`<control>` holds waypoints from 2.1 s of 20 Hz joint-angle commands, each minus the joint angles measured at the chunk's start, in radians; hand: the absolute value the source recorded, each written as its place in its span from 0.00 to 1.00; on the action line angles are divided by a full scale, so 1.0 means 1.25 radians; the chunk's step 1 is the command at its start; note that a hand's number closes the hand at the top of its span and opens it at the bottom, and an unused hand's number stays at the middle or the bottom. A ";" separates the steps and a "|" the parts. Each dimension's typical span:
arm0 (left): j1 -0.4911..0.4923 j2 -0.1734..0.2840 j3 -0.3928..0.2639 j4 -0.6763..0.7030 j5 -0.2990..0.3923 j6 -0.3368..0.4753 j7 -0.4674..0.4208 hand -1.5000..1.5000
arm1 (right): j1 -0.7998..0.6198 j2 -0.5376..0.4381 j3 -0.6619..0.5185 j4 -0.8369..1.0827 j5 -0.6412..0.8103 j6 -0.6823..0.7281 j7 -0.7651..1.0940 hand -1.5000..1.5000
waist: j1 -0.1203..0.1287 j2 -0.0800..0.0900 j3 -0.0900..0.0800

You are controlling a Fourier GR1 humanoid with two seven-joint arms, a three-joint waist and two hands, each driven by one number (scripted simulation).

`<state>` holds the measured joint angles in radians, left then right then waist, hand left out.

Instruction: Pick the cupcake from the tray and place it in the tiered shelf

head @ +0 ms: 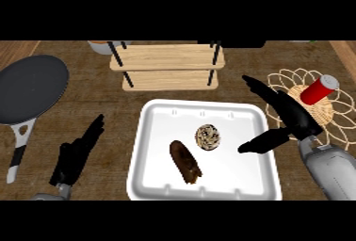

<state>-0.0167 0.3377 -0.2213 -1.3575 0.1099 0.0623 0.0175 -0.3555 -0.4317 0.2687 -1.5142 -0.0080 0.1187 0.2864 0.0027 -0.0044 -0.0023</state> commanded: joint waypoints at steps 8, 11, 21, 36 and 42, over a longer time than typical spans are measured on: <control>-0.005 0.011 0.010 0.012 0.002 -0.024 -0.011 0.50 | -0.213 -0.090 0.252 -0.097 0.334 0.123 0.454 0.00 | 0.009 -0.002 -0.002; -0.036 0.003 0.012 0.013 0.000 -0.028 0.018 0.50 | -0.258 0.053 0.319 -0.043 0.396 0.118 0.561 0.00 | 0.011 0.003 0.001; -0.011 -0.028 0.022 0.025 -0.036 -0.023 -0.006 0.50 | -0.239 0.254 0.328 0.083 0.431 0.186 0.669 0.00 | 0.002 0.004 0.001; -0.028 -0.064 0.051 0.060 -0.057 -0.036 -0.017 0.50 | -0.141 0.229 0.304 0.047 0.577 0.230 0.662 0.00 | -0.008 0.003 0.001; -0.055 -0.079 0.059 0.044 -0.082 -0.028 0.021 0.50 | -0.163 0.297 0.281 0.190 0.664 0.188 0.587 0.00 | 0.000 0.004 0.002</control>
<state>-0.0425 0.2739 -0.1480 -1.3410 0.0393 0.0030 0.0404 -0.5442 -0.0991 0.6350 -1.3709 0.7673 0.3570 0.9994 0.0018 -0.0007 -0.0002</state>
